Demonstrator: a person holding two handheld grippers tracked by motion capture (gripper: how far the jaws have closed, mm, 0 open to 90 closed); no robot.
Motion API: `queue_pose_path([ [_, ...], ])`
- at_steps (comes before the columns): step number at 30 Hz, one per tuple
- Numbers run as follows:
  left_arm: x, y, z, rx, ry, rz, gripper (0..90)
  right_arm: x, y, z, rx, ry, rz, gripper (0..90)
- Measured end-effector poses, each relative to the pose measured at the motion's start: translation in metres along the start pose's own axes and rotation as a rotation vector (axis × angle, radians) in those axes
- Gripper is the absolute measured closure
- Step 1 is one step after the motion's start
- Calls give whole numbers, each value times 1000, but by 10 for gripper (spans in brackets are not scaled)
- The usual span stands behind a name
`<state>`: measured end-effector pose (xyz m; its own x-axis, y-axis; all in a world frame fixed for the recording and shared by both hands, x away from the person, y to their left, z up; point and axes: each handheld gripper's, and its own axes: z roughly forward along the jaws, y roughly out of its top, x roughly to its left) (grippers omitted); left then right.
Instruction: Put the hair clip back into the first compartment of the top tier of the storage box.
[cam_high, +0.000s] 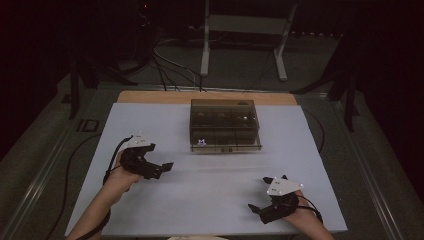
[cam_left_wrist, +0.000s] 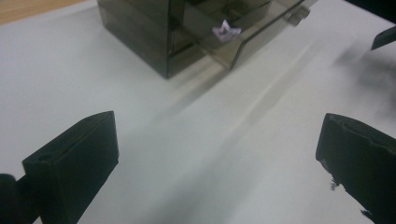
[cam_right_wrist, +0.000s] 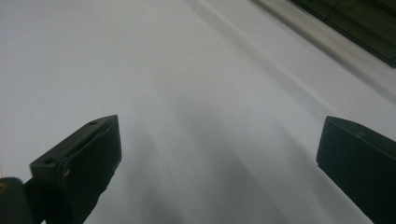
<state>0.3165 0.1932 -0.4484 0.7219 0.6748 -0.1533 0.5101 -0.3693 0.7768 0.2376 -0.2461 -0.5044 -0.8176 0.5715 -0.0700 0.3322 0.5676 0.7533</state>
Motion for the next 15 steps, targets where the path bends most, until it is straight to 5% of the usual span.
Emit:
queue_pose_path([
  [15,2,-40,-2,-4,1,-8,1,0,0,1,1,0,-2,7],
])
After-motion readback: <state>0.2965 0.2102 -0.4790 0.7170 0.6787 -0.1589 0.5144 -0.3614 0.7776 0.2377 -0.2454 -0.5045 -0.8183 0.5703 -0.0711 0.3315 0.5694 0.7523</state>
